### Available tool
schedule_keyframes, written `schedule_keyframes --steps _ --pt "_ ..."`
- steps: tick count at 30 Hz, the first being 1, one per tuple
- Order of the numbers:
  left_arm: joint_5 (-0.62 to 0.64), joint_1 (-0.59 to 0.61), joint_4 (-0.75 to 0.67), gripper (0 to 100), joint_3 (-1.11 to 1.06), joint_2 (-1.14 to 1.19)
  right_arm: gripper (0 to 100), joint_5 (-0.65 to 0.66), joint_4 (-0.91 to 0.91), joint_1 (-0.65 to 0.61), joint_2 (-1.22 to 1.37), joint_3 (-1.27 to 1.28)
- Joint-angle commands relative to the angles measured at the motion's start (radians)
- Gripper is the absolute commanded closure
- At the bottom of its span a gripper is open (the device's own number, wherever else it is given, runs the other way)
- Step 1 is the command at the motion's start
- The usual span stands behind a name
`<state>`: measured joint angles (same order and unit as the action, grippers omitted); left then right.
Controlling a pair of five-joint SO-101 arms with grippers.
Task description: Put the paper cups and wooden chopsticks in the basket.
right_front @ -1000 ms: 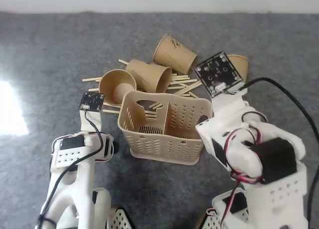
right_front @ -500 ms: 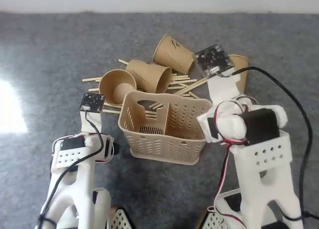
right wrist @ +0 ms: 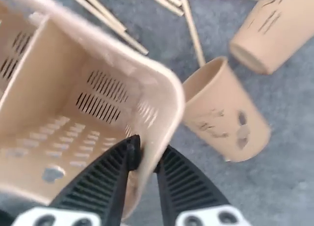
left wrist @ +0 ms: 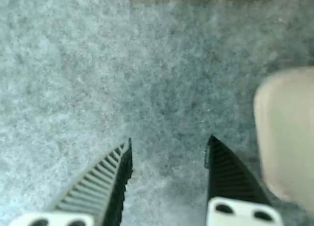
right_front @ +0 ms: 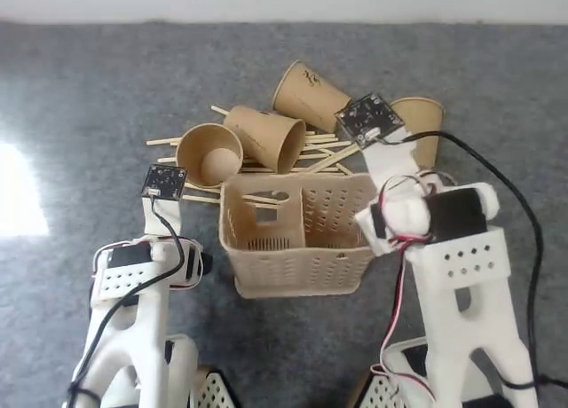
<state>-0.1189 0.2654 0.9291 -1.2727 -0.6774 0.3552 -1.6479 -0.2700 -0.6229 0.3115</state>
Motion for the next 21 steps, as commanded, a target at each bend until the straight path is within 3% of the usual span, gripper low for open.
schedule_keyframes --steps 1,4,13,21 --pt "-0.003 -0.005 -0.017 77 0.005 -0.023 99.2 0.115 0.062 0.091 0.004 -0.068" --pt "-0.003 -0.005 -0.017 77 0.005 -0.023 99.2 0.149 0.085 0.134 0.004 -0.098" --pt "-0.003 -0.005 -0.018 77 0.005 -0.023 99.2 0.121 0.093 0.041 0.005 -0.097" --pt "-0.003 -0.005 -0.018 77 0.005 -0.023 99.2 0.106 0.277 0.045 0.005 0.078"
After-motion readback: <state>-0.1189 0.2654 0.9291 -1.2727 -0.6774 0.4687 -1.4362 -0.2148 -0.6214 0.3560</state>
